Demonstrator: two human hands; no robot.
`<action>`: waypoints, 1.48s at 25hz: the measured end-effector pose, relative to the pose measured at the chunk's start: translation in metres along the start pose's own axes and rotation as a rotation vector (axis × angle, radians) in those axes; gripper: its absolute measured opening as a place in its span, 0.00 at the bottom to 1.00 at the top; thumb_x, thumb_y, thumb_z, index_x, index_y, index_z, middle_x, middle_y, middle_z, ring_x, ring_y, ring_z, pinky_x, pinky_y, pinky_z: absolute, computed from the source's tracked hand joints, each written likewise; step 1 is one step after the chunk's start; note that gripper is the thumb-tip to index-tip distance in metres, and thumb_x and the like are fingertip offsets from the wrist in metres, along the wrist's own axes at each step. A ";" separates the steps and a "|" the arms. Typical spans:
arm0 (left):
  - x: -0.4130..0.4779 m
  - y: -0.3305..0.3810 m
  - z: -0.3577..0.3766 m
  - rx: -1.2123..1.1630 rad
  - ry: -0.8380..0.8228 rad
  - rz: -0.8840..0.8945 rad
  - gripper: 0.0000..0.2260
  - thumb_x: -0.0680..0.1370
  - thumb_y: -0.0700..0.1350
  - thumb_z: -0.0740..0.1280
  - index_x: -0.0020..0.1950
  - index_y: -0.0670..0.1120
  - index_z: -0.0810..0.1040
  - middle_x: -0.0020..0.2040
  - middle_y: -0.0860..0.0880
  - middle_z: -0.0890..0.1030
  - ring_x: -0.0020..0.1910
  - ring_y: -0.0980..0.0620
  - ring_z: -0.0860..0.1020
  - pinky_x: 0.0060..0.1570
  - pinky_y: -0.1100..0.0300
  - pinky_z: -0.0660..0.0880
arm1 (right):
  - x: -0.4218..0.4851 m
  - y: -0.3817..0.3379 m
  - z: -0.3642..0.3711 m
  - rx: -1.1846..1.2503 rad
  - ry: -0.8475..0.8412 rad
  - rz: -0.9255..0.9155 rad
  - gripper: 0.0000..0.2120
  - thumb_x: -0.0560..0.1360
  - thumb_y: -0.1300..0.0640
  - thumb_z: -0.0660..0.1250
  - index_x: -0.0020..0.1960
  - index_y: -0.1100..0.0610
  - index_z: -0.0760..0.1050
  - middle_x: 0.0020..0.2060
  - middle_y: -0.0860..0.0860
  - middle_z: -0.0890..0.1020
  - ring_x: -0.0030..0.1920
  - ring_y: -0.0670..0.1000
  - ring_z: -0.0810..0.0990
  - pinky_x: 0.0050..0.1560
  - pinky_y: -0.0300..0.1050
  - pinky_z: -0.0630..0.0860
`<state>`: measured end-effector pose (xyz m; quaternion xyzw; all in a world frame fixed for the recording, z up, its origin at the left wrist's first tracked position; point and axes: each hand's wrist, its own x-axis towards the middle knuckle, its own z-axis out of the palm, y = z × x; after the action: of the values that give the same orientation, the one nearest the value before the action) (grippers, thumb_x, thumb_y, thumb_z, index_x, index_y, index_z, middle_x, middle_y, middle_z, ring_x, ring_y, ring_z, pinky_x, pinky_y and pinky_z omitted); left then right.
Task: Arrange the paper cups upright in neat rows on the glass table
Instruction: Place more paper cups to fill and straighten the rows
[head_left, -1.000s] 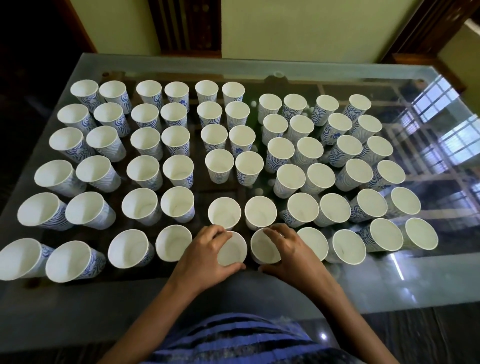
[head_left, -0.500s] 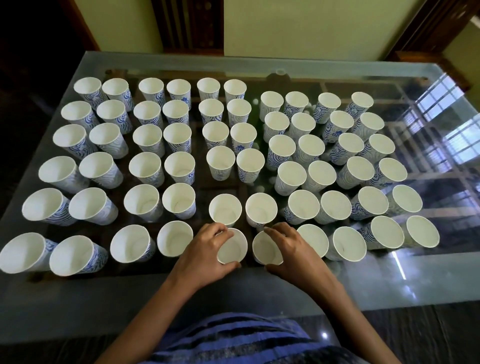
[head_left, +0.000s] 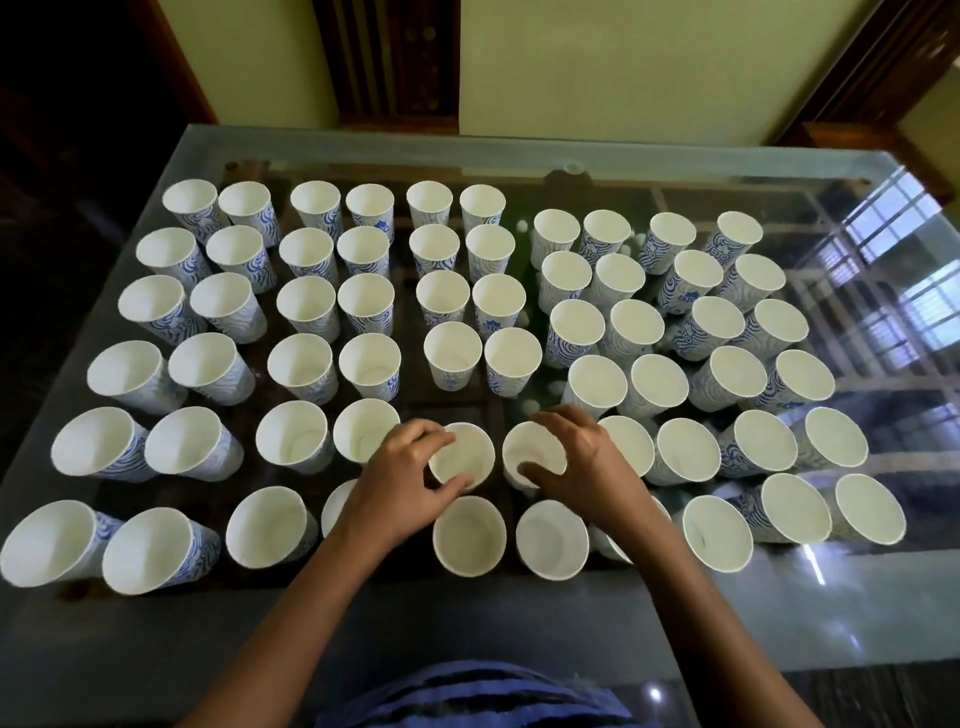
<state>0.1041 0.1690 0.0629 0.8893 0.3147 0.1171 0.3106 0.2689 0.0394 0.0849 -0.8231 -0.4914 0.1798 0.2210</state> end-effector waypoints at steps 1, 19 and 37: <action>0.014 -0.002 -0.002 0.002 0.006 -0.018 0.21 0.68 0.48 0.75 0.58 0.43 0.79 0.56 0.45 0.78 0.57 0.47 0.75 0.56 0.61 0.68 | 0.015 -0.001 0.000 -0.008 -0.006 -0.003 0.27 0.70 0.54 0.72 0.67 0.59 0.69 0.64 0.56 0.72 0.60 0.56 0.74 0.58 0.45 0.71; 0.139 -0.018 0.012 0.049 0.030 -0.102 0.30 0.66 0.49 0.75 0.64 0.41 0.73 0.62 0.43 0.74 0.62 0.45 0.71 0.62 0.58 0.64 | 0.130 0.011 0.010 0.027 0.003 0.098 0.35 0.66 0.52 0.76 0.68 0.60 0.67 0.66 0.58 0.70 0.65 0.58 0.68 0.64 0.50 0.67; 0.094 -0.014 0.018 -0.009 -0.050 -0.086 0.31 0.65 0.51 0.75 0.66 0.43 0.72 0.66 0.45 0.72 0.65 0.48 0.70 0.64 0.61 0.63 | 0.088 0.010 0.008 -0.019 -0.059 0.099 0.38 0.65 0.52 0.76 0.70 0.58 0.65 0.69 0.55 0.68 0.67 0.56 0.68 0.66 0.48 0.68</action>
<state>0.1776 0.2284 0.0415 0.8762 0.3442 0.0826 0.3271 0.3120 0.1150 0.0655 -0.8427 -0.4580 0.2101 0.1895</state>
